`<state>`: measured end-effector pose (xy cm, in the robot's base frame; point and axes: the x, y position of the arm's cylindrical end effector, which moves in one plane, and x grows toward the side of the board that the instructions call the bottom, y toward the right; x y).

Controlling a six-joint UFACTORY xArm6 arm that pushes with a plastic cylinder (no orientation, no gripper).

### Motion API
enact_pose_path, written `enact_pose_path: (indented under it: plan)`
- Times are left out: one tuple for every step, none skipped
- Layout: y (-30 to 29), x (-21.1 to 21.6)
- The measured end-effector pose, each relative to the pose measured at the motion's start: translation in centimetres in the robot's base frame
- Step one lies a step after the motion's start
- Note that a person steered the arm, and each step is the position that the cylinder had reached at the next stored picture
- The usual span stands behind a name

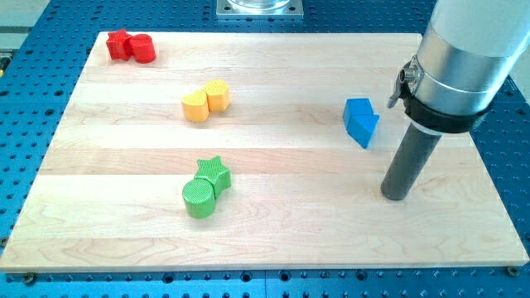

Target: Move your arm towards the blue blocks

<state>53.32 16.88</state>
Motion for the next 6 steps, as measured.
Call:
enact_pose_path:
  plan:
    - [0.0, 0.4]
    - [0.0, 0.4]
    - [0.8, -0.7]
    - [0.4, -1.1]
    - [-4.3, -0.3]
    - [-8.0, -6.5]
